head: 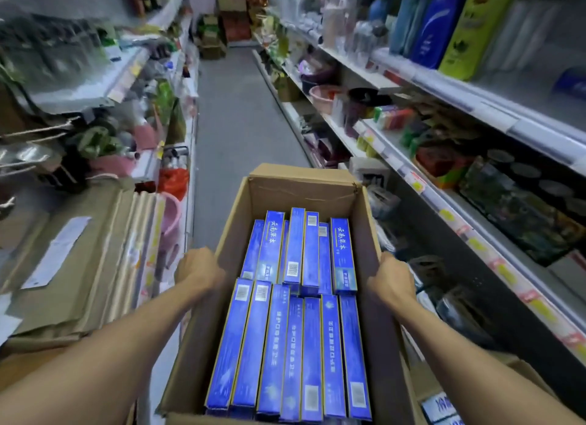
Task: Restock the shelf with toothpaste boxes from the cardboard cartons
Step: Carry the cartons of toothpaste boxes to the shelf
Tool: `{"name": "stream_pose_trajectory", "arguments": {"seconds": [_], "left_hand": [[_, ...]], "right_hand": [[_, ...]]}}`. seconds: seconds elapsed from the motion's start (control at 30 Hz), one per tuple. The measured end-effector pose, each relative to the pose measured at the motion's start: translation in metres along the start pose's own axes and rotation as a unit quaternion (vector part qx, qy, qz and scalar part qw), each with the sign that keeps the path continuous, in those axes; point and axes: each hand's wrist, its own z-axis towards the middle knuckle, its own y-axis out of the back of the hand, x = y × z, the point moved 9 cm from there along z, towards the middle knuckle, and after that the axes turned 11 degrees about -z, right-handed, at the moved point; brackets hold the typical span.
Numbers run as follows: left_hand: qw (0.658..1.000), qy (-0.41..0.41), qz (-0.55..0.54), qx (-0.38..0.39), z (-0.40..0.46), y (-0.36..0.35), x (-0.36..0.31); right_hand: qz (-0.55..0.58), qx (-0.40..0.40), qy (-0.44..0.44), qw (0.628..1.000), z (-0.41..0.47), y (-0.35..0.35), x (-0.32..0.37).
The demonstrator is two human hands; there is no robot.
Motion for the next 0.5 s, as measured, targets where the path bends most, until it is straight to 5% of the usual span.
{"name": "stream_pose_trajectory", "arguments": {"seconds": [0.5], "left_hand": [[0.972, -0.179, 0.116, 0.095, 0.242, -0.06, -0.178]], "right_hand": [[0.048, 0.014, -0.234, 0.971, 0.147, -0.037, 0.013]]}}
